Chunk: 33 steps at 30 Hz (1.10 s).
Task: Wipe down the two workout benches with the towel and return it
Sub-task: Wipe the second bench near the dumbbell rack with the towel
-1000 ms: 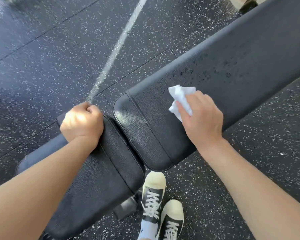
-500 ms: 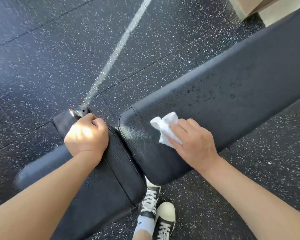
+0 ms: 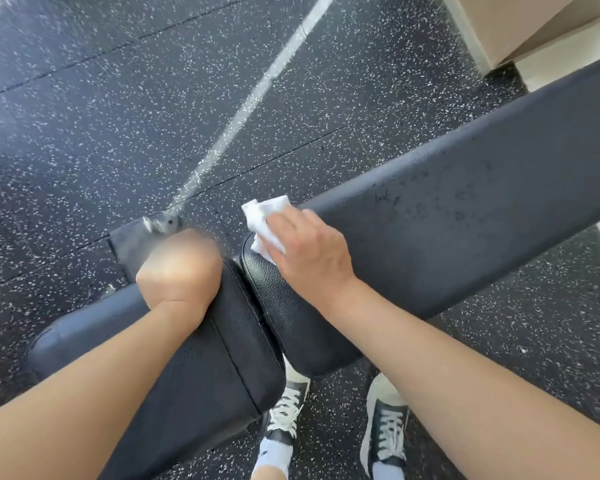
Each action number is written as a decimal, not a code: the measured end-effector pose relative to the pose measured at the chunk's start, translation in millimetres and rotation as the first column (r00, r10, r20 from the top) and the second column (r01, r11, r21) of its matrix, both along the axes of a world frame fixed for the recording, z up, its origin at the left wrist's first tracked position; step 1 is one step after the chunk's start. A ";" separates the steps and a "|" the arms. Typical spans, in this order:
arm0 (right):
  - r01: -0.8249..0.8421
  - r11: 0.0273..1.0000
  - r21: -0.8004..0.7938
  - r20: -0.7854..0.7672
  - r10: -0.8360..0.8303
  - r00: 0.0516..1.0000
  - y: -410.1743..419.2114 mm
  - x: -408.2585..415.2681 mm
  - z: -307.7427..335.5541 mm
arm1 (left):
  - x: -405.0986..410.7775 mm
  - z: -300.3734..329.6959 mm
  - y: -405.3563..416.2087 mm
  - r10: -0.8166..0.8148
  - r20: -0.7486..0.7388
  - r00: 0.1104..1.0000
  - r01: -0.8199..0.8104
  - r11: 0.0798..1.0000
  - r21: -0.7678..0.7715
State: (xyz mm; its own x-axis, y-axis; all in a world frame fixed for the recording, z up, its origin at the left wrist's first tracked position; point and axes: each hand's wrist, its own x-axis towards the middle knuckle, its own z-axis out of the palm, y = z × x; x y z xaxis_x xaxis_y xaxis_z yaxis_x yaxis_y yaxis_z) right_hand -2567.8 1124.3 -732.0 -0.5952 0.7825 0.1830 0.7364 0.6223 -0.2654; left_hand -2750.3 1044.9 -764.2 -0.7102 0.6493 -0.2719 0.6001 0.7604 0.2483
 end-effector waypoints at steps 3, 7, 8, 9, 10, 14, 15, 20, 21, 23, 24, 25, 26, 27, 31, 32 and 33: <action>-0.194 0.979 0.067 0.143 0.183 0.973 15.7 49.2 2.5 | 0.8 1.9 -1.2 -0.001 0.016 1.000 0.001 0.999 0.035; 0.037 0.997 0.072 0.252 -0.054 0.966 76.1 117.0 6.3 | 1.7 2.9 -4.7 -0.055 0.008 0.998 0.054 0.994 0.100; 0.155 0.988 0.008 0.200 -0.153 0.968 88.9 120.1 7.9 | 2.2 3.1 -6.2 -0.075 0.000 0.997 0.074 0.991 0.115; 0.251 0.966 -0.053 0.140 -0.242 0.960 96.6 116.3 7.7 | 2.7 3.2 -8.0 -0.092 -0.008 0.996 0.092 0.988 0.127; 0.323 0.942 -0.092 0.101 -0.314 0.944 98.1 105.9 6.3 | 3.3 3.5 -9.4 -0.104 -0.014 0.994 0.105 0.985 0.135; 0.271 0.959 -0.080 0.070 -0.266 0.961 50.7 33.7 3.8 | 5.6 6.5 -10.9 -0.130 -0.012 0.991 0.131 0.978 0.164; 0.203 0.975 -0.088 0.044 -0.200 0.979 30.1 16.2 2.0 | 6.4 6.9 -11.5 -0.141 -0.010 0.990 0.141 0.975 0.170; -0.130 0.990 -0.052 0.052 0.133 0.990 -33.7 -4.1 5.2 | 4.9 11.4 -18.2 -0.202 0.043 0.979 0.190 0.964 0.188; -0.208 0.978 -0.029 0.050 0.210 0.976 -32.3 7.0 6.8 | 5.0 13.4 -20.4 -0.227 0.055 0.972 0.214 0.959 0.188; -0.342 0.939 0.039 0.115 0.336 0.935 -18.8 39.2 4.2 | 9.4 18.3 -22.0 -0.263 0.083 0.961 0.240 0.946 0.219; -0.386 0.919 0.082 0.216 0.362 0.907 -8.8 57.6 3.1 | 14.6 20.9 -21.2 -0.276 0.102 0.956 0.245 0.938 0.247; -0.391 0.911 0.129 0.305 0.338 0.890 4.4 76.6 2.6 | 21.2 22.8 -18.3 -0.294 0.122 0.948 0.253 0.929 0.272; -0.340 0.926 0.166 0.322 0.275 0.906 21.3 97.1 0.4 | 28.7 24.1 -13.4 -0.316 0.149 0.937 0.264 0.919 0.292; -0.244 0.955 0.168 0.282 0.191 0.940 39.6 118.5 -1.1 | 37.0 25.0 -6.2 -0.334 0.184 0.924 0.269 0.912 0.309; 0.218 0.975 -0.039 0.120 -0.212 0.970 64.0 168.1 -1.9 | 72.4 23.3 35.2 -0.369 0.256 0.894 0.275 0.901 0.336; 0.260 0.964 -0.048 0.091 -0.255 0.963 52.3 163.5 -1.2 | 82.1 22.3 45.8 -0.367 0.246 0.897 0.283 0.905 0.318; 0.277 0.959 -0.059 0.067 -0.273 0.960 35.9 155.2 0.4 | 91.5 21.0 55.6 -0.359 0.218 0.908 0.291 0.912 0.289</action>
State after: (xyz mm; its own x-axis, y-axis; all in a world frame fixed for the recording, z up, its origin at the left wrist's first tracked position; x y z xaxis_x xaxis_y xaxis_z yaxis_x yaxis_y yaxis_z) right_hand -2412.6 1160.2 -731.6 -0.3635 0.9266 0.0961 0.8918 0.3759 -0.2516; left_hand -2658.8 1100.5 -743.2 -0.3734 0.9011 -0.2203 0.6911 0.4287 0.5819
